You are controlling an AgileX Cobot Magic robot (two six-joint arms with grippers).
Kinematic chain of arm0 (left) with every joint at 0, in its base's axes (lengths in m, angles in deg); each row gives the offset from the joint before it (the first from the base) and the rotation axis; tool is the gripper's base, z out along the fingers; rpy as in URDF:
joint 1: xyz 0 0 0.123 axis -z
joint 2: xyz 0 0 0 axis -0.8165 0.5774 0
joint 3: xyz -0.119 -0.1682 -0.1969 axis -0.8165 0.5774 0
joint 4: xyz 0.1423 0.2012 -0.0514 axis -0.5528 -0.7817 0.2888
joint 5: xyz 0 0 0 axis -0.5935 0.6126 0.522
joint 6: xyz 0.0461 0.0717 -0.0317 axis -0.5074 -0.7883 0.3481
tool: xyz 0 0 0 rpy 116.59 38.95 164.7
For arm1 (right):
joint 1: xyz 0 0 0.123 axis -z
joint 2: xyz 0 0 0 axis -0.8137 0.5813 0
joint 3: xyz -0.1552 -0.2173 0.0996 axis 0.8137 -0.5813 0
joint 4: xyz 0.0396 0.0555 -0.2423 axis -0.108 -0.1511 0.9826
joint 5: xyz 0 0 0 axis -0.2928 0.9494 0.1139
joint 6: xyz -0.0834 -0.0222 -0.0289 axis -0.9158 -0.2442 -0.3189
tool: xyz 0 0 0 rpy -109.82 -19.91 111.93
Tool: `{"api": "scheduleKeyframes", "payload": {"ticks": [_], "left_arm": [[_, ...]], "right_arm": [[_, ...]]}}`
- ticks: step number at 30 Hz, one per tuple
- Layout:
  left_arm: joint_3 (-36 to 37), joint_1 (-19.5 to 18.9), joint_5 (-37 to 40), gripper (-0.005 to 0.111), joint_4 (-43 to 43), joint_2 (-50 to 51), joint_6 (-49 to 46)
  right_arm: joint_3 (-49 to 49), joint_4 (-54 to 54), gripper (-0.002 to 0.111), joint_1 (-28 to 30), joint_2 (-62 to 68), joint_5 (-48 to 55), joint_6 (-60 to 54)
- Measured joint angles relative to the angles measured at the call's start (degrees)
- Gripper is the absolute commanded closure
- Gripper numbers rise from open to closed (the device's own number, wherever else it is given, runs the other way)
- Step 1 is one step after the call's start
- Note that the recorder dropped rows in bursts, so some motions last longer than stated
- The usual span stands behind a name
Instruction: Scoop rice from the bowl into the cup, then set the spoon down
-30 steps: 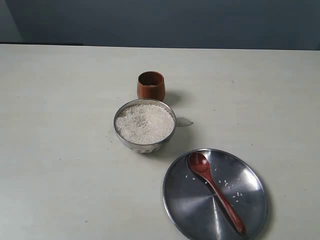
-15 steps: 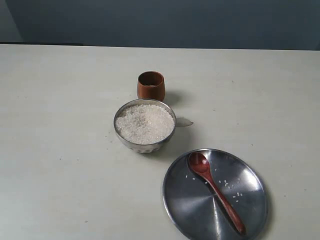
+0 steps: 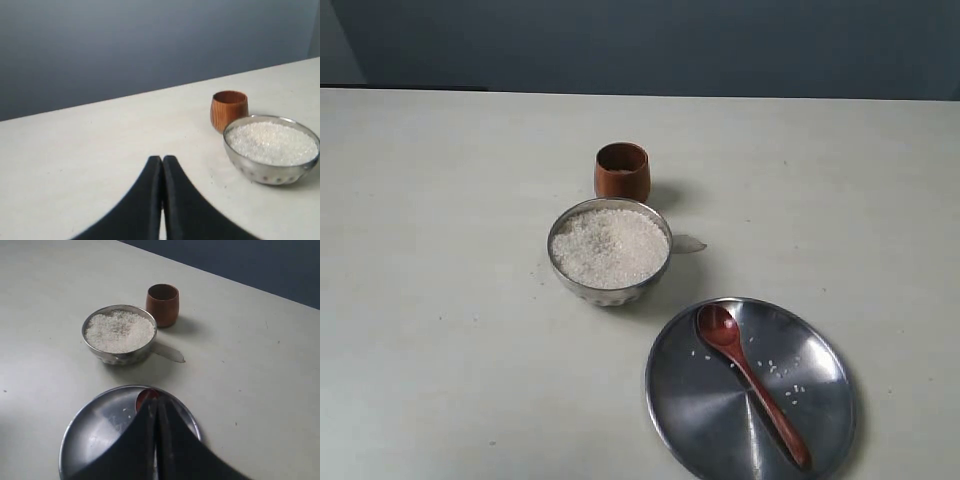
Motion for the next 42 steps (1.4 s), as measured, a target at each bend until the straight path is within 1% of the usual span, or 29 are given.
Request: {"api": "scheduleKeyframes", "payload": {"ticks": [3,4,7,12,40,42], "left_arm": [[2.1,0.0,0.0,0.106,-3.3,0.0,0.4],[3.2,0.0,0.0,0.106,-6.0,0.0,0.5],[4.4,0.0,1.2,0.106,-9.0,0.0,0.5],[6.0,0.0,2.6,0.106,-9.3,0.0,0.7],[6.0,0.0,2.1,0.106,-9.4,0.0,0.7],[6.0,0.0,1.0,0.106,-9.8,0.0,0.7]], "right_arm": [[0.0,0.0,0.108,0.0,0.0,0.0,0.0],[0.0,0.0,0.108,0.0,0.0,0.0,0.0],[0.0,0.0,0.108,0.0,0.0,0.0,0.0],[0.0,0.0,0.108,0.0,0.0,0.0,0.0],[0.0,0.0,0.108,0.0,0.0,0.0,0.0],[0.0,0.0,0.108,0.0,0.0,0.0,0.0]]}}
